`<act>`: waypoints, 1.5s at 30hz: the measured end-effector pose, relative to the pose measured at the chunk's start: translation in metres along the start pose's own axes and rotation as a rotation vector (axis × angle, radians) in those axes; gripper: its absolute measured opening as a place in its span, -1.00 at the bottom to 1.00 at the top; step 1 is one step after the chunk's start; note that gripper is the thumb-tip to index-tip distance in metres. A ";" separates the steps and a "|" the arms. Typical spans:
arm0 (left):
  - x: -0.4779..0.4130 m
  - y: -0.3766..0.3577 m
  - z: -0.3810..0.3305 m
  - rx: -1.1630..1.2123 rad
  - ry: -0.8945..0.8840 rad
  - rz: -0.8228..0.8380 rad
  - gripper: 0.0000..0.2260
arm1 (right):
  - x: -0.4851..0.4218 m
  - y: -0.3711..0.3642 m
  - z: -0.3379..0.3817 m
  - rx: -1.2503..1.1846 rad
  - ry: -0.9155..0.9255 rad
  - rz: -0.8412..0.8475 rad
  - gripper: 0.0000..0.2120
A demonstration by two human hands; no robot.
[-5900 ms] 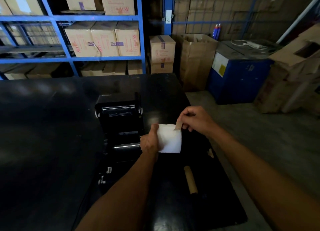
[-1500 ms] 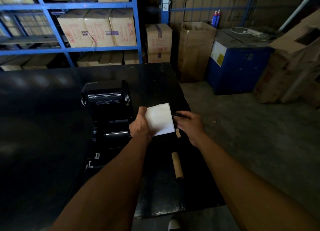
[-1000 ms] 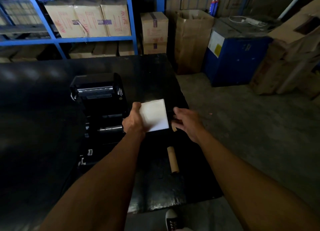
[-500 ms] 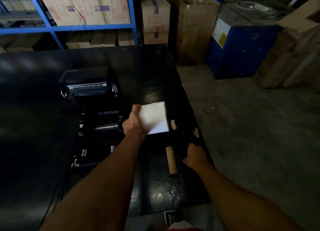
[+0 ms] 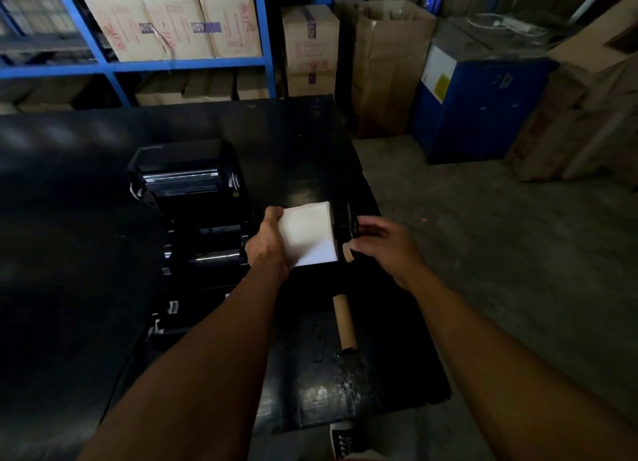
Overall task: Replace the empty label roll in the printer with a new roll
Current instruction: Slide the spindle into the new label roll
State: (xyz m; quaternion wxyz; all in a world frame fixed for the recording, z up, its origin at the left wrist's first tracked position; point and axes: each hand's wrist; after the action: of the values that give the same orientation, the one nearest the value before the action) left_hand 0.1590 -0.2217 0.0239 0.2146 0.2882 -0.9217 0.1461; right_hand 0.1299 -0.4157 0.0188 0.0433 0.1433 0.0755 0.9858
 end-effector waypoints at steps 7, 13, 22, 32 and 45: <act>0.003 0.002 -0.005 0.010 0.008 0.035 -0.43 | -0.002 -0.003 0.006 0.057 0.062 0.072 -0.47; 0.006 0.004 -0.008 0.022 0.010 0.062 -0.41 | -0.002 0.000 0.014 0.122 0.073 0.098 -0.46; 0.012 0.005 -0.009 0.032 0.021 0.104 -0.45 | 0.001 -0.004 0.021 0.055 0.005 0.173 -0.48; 0.014 0.005 -0.008 -0.006 -0.020 0.065 -0.44 | 0.004 -0.017 0.006 -0.242 -0.113 0.056 -0.88; 0.020 0.004 -0.009 -0.051 -0.039 0.062 -0.34 | 0.012 -0.025 0.003 -0.197 -0.108 -0.047 -0.87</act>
State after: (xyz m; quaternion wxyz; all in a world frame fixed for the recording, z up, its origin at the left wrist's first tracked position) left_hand 0.1450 -0.2247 0.0403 0.1994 0.2566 -0.9376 0.1236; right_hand 0.1204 -0.3894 0.0211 0.0845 0.1897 -0.0206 0.9780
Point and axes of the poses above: each hand's wrist, its own x-axis away from the middle knuckle, its own y-axis out of the back of the hand, z = x × y, and after that the axes turned 9 degrees about -y, right-handed
